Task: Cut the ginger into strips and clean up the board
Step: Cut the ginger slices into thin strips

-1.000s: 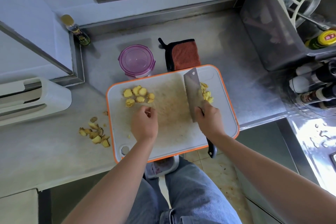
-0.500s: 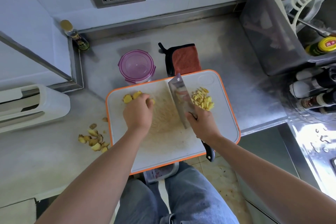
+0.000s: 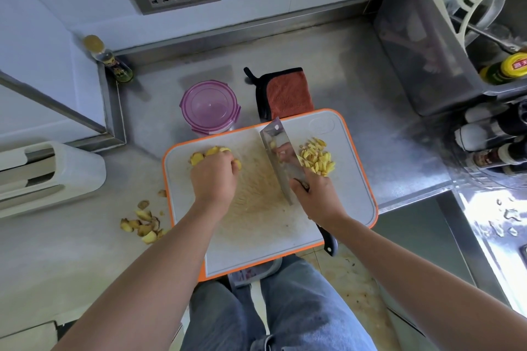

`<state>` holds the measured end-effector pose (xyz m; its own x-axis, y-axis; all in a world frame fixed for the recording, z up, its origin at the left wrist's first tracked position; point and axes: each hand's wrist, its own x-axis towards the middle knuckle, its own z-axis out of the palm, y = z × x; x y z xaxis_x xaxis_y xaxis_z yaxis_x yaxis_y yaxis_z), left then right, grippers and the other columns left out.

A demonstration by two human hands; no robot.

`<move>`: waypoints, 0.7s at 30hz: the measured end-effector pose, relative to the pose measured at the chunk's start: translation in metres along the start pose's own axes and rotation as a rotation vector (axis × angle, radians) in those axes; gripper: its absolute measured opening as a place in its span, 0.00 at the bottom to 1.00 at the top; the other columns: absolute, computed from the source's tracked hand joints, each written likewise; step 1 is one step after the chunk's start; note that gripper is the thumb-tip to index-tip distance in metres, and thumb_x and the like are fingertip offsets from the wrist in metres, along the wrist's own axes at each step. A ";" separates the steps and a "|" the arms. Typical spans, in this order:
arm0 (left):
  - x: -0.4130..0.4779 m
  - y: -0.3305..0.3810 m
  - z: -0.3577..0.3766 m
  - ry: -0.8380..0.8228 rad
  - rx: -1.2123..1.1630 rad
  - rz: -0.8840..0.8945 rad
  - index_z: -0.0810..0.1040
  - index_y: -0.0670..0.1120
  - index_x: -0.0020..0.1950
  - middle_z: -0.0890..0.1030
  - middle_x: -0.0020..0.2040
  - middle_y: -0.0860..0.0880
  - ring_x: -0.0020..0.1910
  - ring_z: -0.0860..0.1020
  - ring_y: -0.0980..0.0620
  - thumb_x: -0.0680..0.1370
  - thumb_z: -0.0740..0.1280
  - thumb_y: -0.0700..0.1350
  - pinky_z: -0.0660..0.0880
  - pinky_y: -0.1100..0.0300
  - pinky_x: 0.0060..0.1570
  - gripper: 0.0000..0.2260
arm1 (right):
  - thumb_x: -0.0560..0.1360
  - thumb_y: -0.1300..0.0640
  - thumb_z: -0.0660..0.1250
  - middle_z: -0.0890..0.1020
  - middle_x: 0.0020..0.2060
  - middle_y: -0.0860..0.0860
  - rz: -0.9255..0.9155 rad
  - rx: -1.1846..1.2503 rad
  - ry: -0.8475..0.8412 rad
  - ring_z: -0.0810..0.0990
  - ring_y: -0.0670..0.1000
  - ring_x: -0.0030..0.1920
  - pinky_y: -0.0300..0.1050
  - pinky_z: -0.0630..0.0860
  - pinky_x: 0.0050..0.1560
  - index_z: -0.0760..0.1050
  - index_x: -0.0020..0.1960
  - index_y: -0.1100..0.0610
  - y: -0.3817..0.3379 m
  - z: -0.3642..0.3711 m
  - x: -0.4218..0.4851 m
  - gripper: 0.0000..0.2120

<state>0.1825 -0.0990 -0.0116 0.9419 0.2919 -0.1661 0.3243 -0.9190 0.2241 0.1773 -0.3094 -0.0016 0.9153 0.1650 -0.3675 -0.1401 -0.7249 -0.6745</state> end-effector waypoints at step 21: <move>-0.014 0.016 -0.008 -0.221 -0.796 -0.301 0.81 0.46 0.40 0.80 0.34 0.52 0.35 0.77 0.53 0.71 0.74 0.42 0.72 0.60 0.38 0.03 | 0.79 0.57 0.60 0.75 0.30 0.56 -0.044 0.024 0.016 0.72 0.54 0.27 0.55 0.77 0.30 0.74 0.53 0.60 -0.003 -0.008 -0.007 0.08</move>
<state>0.1754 -0.1156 0.0022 0.7947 0.3584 -0.4898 0.5986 -0.3294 0.7302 0.1744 -0.3139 0.0080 0.9265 0.1856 -0.3273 -0.1084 -0.7012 -0.7047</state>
